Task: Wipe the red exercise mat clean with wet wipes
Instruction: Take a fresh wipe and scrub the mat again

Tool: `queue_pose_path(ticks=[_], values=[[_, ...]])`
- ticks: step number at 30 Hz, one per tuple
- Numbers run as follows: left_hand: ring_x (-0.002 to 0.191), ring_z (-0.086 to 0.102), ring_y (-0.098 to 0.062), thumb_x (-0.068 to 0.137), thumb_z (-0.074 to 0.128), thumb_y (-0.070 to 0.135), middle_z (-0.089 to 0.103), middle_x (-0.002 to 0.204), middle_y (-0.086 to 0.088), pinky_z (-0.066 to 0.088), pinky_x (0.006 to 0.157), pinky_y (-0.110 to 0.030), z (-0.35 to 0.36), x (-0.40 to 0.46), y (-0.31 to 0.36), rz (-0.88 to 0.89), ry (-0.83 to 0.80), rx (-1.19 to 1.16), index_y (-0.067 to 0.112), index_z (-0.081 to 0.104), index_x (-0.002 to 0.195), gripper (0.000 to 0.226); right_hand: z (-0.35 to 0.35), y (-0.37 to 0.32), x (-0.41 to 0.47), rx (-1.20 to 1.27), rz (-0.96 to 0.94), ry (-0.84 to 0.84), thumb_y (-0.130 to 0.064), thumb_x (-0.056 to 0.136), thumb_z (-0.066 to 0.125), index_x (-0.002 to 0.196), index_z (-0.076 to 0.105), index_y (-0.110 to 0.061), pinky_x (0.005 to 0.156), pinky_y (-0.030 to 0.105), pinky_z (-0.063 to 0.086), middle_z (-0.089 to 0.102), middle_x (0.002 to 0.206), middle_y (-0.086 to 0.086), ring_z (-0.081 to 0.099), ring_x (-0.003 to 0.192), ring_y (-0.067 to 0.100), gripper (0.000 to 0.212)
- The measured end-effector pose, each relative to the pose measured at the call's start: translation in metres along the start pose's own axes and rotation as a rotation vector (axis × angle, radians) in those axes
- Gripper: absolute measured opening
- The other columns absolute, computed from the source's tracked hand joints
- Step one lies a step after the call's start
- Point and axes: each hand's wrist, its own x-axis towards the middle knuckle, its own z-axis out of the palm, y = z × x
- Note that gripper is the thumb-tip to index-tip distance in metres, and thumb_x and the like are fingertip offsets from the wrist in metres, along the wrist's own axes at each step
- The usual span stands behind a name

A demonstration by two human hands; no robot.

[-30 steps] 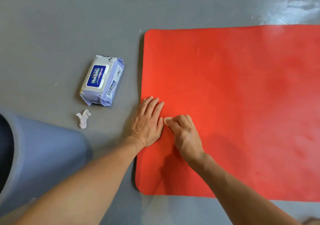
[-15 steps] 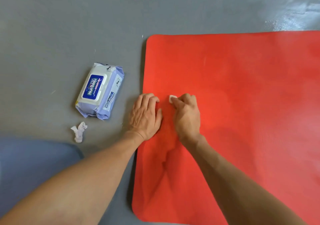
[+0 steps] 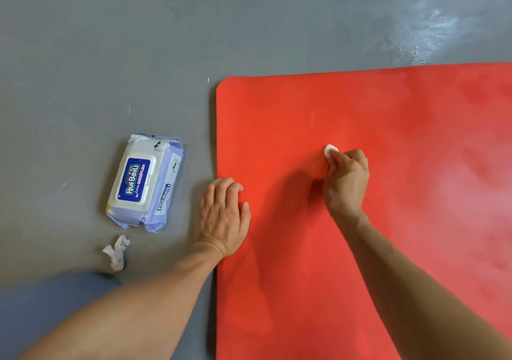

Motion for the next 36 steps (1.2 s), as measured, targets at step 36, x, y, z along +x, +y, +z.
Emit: queue_pose_path(ticks=[36], values=[[0.128,0.050,-0.035,0.089,0.058,0.030,0.057,0.134,-0.012,0.044,0.106,-0.047,-0.004,-0.003,0.002,-0.052,-0.120,0.016,0.011,0.055,0.125,0.041,-0.002,0.000,0.016,-0.038,-0.212,-0.093,-0.003,0.100,0.058,0.124,0.074,-0.014,0.089,0.018,0.033,0.050,0.101,0.000,0.052,0.103,0.030,0.031]])
